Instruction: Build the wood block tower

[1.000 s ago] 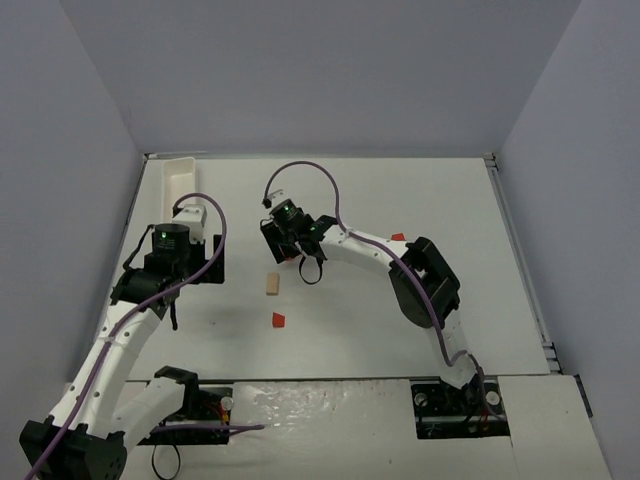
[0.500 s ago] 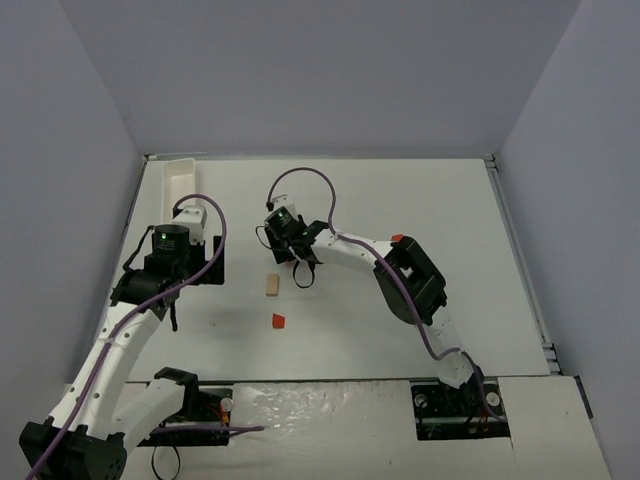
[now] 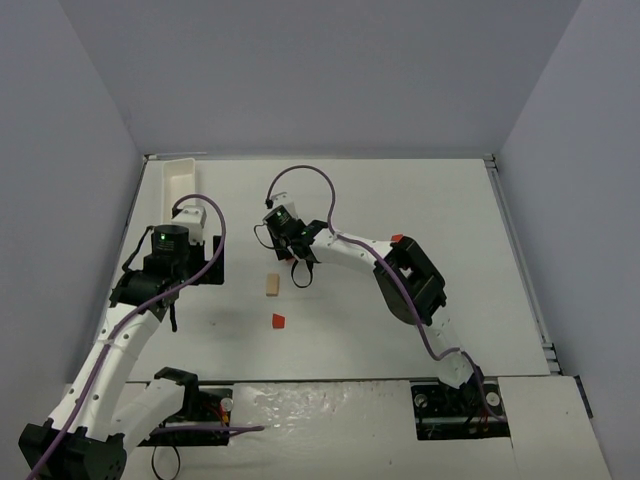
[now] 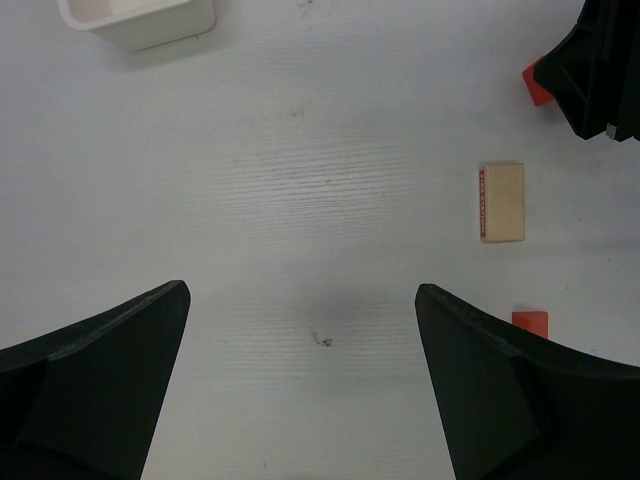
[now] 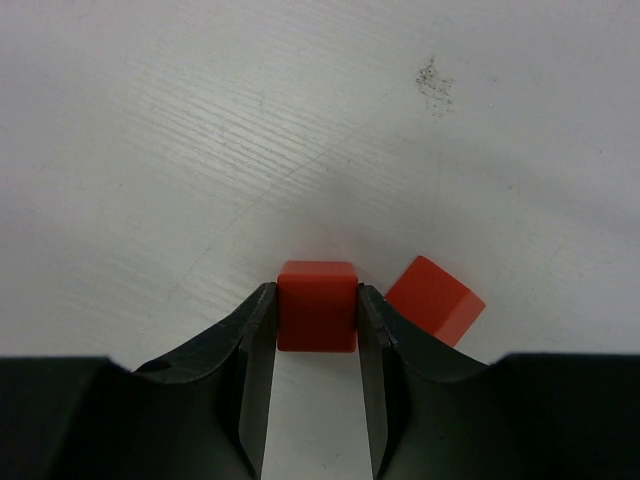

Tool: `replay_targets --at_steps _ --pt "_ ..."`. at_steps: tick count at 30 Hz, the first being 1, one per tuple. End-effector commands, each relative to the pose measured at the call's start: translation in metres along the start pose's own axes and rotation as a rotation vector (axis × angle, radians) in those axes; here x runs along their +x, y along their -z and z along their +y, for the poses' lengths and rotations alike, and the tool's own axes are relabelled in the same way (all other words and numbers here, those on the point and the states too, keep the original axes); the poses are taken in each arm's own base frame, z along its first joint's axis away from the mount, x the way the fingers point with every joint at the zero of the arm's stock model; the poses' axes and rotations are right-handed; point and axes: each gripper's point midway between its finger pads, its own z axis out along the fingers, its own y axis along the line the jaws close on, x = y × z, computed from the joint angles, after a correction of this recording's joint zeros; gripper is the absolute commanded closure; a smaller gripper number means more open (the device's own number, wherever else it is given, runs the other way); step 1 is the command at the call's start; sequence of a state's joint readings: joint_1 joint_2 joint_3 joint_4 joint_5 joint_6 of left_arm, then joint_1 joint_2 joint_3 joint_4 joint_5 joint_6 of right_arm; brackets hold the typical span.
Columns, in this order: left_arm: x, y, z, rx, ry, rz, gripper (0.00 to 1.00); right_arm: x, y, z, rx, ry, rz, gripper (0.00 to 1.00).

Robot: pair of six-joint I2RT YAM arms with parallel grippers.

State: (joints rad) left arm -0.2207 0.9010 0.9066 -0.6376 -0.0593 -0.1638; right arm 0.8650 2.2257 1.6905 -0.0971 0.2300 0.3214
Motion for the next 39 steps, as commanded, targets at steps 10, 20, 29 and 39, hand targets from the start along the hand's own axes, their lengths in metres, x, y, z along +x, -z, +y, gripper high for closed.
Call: replay_targets --at_steps 10,20,29,39 --pt "-0.022 0.006 -0.001 0.011 0.006 -0.083 0.05 -0.063 0.099 -0.053 0.052 -0.036 -0.201 1.00" --pt "-0.020 0.003 -0.002 0.016 0.006 -0.072 0.05 -0.027 0.150 -0.166 0.120 -0.083 -0.181 1.00" --pt "-0.017 -0.002 -0.002 0.009 0.001 -0.049 0.05 -0.004 0.154 -0.214 0.115 -0.101 -0.139 1.00" --pt "-0.014 -0.009 -0.003 0.006 -0.003 -0.023 0.05 0.005 0.143 -0.226 0.100 -0.083 -0.100 1.00"
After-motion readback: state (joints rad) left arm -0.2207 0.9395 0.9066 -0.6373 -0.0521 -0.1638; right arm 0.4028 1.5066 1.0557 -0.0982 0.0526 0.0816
